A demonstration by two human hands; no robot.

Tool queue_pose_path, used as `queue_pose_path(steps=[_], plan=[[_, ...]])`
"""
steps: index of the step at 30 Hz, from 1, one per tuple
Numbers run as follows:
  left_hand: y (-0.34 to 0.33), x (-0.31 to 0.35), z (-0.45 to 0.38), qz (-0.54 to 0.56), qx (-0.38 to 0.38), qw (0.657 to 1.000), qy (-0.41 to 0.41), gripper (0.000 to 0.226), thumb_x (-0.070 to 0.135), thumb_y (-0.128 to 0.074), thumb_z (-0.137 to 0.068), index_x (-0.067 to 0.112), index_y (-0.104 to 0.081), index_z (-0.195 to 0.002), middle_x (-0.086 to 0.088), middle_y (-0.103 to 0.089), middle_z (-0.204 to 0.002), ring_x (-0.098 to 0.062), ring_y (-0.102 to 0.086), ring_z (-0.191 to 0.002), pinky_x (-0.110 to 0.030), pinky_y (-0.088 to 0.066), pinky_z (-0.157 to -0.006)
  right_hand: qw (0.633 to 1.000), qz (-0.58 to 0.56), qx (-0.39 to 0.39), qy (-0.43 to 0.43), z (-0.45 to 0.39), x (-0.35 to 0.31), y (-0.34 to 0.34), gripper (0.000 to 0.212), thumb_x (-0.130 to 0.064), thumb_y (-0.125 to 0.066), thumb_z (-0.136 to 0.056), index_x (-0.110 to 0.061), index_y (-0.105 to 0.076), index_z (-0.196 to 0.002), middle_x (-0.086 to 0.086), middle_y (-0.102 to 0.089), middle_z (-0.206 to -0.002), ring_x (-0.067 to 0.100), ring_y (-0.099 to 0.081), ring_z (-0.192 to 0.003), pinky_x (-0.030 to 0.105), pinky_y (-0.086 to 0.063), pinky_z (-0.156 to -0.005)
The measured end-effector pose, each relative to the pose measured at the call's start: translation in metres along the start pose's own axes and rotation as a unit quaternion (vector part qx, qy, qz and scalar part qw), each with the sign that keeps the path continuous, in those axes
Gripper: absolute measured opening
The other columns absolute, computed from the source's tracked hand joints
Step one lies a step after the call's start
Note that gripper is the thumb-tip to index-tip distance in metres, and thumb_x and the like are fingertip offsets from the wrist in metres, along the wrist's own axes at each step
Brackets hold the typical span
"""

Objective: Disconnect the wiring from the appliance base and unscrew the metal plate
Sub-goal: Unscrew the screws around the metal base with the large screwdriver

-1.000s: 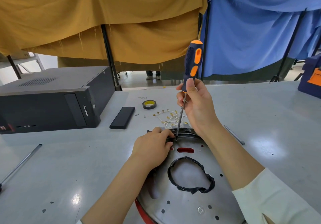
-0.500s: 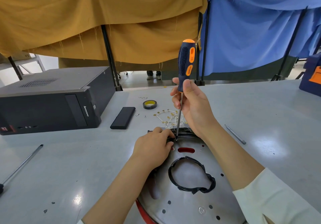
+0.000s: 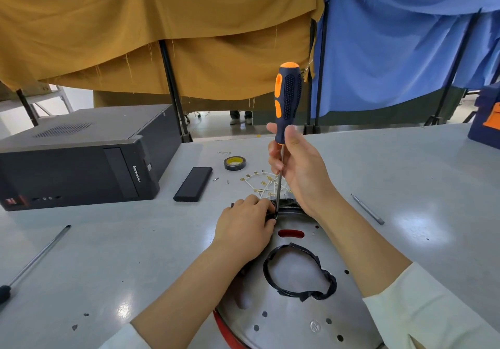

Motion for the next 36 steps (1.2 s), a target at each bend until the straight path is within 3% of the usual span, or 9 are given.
queue_pose_path(steps=[6, 14, 16, 20, 23, 27, 30, 33, 36], plan=[[0.0000, 0.0011, -0.0003, -0.015, -0.018, 1.000, -0.005, 0.031, 0.040, -0.039, -0.097, 0.031, -0.048, -0.125, 0.005, -0.049, -0.128, -0.021, -0.048, -0.113, -0.031, -0.039, -0.084, 0.999, -0.020, 0.027, -0.017, -0.0001, -0.0005, 0.0008, 0.038, -0.043, -0.056, -0.082, -0.015, -0.039, -0.102, -0.007, -0.048, -0.064, 0.009, -0.036, -0.051, 0.025, -0.034, -0.056], [0.0003, 0.0022, -0.0009, -0.023, -0.022, 0.999, -0.001, 0.031, 0.040, -0.037, -0.097, 0.029, -0.048, -0.124, 0.004, -0.050, -0.127, -0.022, -0.050, -0.111, -0.032, -0.040, -0.080, 0.997, -0.068, -0.022, -0.038, -0.0021, 0.0018, -0.0024, 0.047, -0.052, -0.029, -0.095, -0.017, -0.059, -0.102, -0.004, -0.040, -0.062, 0.009, -0.032, -0.052, 0.026, -0.030, -0.057], [0.0001, 0.0026, -0.0007, -0.026, -0.020, 0.999, -0.001, 0.031, 0.040, -0.037, -0.097, 0.029, -0.048, -0.124, 0.003, -0.050, -0.127, -0.022, -0.050, -0.111, -0.032, -0.040, -0.079, 0.996, -0.080, -0.034, -0.033, -0.0020, 0.0001, -0.0036, 0.040, -0.053, -0.034, -0.094, -0.020, -0.055, -0.103, -0.003, -0.037, -0.063, 0.009, -0.029, -0.052, 0.026, -0.027, -0.056], [0.0003, 0.0028, -0.0006, -0.028, -0.020, 0.999, -0.001, 0.031, 0.039, -0.037, -0.097, 0.029, -0.048, -0.125, 0.003, -0.050, -0.127, -0.022, -0.050, -0.111, -0.033, -0.041, -0.081, 0.999, -0.042, 0.019, -0.022, -0.0005, 0.0012, -0.0012, 0.038, -0.042, -0.058, -0.084, -0.015, -0.038, -0.102, -0.005, -0.041, -0.063, 0.008, -0.034, -0.053, 0.025, -0.032, -0.056], [0.0015, 0.0033, -0.0009, -0.026, -0.020, 0.999, -0.002, 0.031, 0.039, -0.037, -0.097, 0.028, -0.049, -0.124, 0.003, -0.050, -0.127, -0.022, -0.050, -0.112, -0.033, -0.041, -0.081, 0.999, -0.039, 0.006, -0.019, -0.0010, 0.0028, 0.0003, 0.034, -0.045, -0.048, -0.087, -0.014, -0.046, -0.101, -0.004, -0.045, -0.065, 0.009, -0.038, -0.055, 0.025, -0.035, -0.059], [0.0021, 0.0042, -0.0004, -0.030, -0.020, 0.999, -0.002, 0.030, 0.038, -0.037, -0.098, 0.027, -0.049, -0.123, 0.002, -0.050, -0.126, -0.022, -0.049, -0.111, -0.033, -0.040, -0.081, 0.997, -0.058, -0.014, -0.046, -0.0026, 0.0024, -0.0010, 0.054, -0.055, -0.036, -0.087, -0.010, -0.057, -0.108, -0.005, -0.045, -0.064, 0.008, -0.036, -0.053, 0.023, -0.036, -0.056], [0.0021, 0.0045, -0.0001, -0.032, -0.021, 0.999, -0.001, 0.030, 0.038, -0.037, -0.097, 0.027, -0.049, -0.123, 0.002, -0.050, -0.125, -0.022, -0.050, -0.111, -0.033, -0.041, -0.080, 0.997, -0.061, -0.019, -0.043, -0.0018, 0.0022, -0.0033, 0.038, -0.052, -0.044, -0.091, -0.016, -0.048, -0.104, -0.005, -0.043, -0.064, 0.009, -0.033, -0.053, 0.023, -0.033, -0.055], [0.0022, 0.0044, -0.0001, -0.033, -0.022, 0.999, -0.001, 0.030, 0.038, -0.037, -0.097, 0.027, -0.049, -0.122, 0.002, -0.050, -0.125, -0.022, -0.050, -0.110, -0.033, -0.041, -0.080, 0.998, -0.040, 0.018, -0.035, -0.0007, 0.0034, -0.0029, 0.025, -0.032, -0.058, -0.092, -0.018, -0.040, -0.102, -0.003, -0.040, -0.065, 0.008, -0.035, -0.053, 0.024, -0.035, -0.058], [0.0023, 0.0044, -0.0003, -0.031, -0.024, 0.999, 0.001, 0.029, 0.038, -0.037, -0.097, 0.027, -0.049, -0.122, 0.002, -0.050, -0.125, -0.022, -0.050, -0.110, -0.033, -0.041, -0.080, 0.999, -0.029, 0.015, -0.028, -0.0007, 0.0029, -0.0018, 0.015, -0.032, -0.051, -0.094, -0.018, -0.045, -0.099, -0.004, -0.045, -0.066, 0.009, -0.039, -0.055, 0.024, -0.036, -0.059]])
Point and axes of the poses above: each hand's wrist, its own z-axis away from the middle knuckle, its own y-axis out of the back of the hand, x = y × z, the point moved 1 cm from there along -z, towards the middle knuckle
